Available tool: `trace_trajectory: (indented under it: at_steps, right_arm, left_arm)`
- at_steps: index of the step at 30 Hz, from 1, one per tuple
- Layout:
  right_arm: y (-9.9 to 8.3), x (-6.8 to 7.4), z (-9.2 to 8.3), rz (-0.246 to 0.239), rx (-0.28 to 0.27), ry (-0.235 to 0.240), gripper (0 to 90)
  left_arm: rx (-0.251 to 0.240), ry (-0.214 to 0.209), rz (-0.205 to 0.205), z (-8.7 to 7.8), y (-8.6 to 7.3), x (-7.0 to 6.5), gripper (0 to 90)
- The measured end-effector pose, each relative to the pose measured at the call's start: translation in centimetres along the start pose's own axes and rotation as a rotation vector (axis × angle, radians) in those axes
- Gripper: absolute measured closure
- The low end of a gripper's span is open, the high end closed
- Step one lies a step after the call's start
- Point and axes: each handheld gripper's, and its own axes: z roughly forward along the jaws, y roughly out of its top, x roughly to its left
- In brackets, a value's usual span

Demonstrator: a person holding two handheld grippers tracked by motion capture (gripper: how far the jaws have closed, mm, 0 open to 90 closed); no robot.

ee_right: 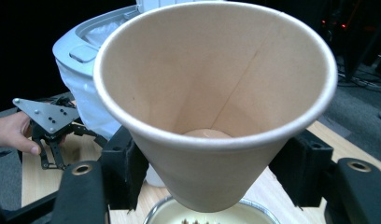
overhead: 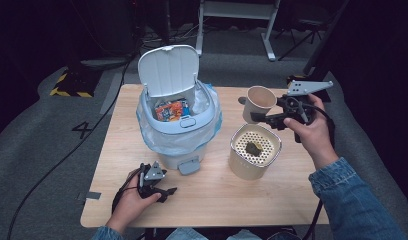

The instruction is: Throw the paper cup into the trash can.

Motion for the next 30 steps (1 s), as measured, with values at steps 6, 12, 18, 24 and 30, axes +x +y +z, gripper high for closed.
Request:
trace_trajectory:
  at_steps: [6, 12, 18, 24, 30]
  right_arm:
    - [2.2, -0.3, 1.4, -0.029, -0.016, 0.040, 33.8]
    - [3.9, -0.2, 2.9, -0.051, -0.024, 0.042, 33.5]
    - [5.4, 0.0, 4.4, -0.052, -0.037, 0.038, 32.9]
    - [6.6, 0.4, 6.2, -0.053, -0.049, 0.055, 32.7]
    - [7.4, 1.1, 8.6, -0.047, -0.079, 0.072, 32.4]
  left_arm:
    - [-0.001, 0.001, 0.001, 0.0, 0.0, 0.0, 25.1]
    - [-0.002, -0.002, -0.002, 0.1, 0.1, 0.1, 25.1]
    - [-0.003, -0.007, -0.001, 0.3, 0.2, 0.3, 25.1]
    - [-0.005, -0.005, 0.004, 0.3, 0.3, 0.4, 25.1]
    - [-0.005, -0.006, 0.003, 0.3, 0.3, 0.4, 25.1]
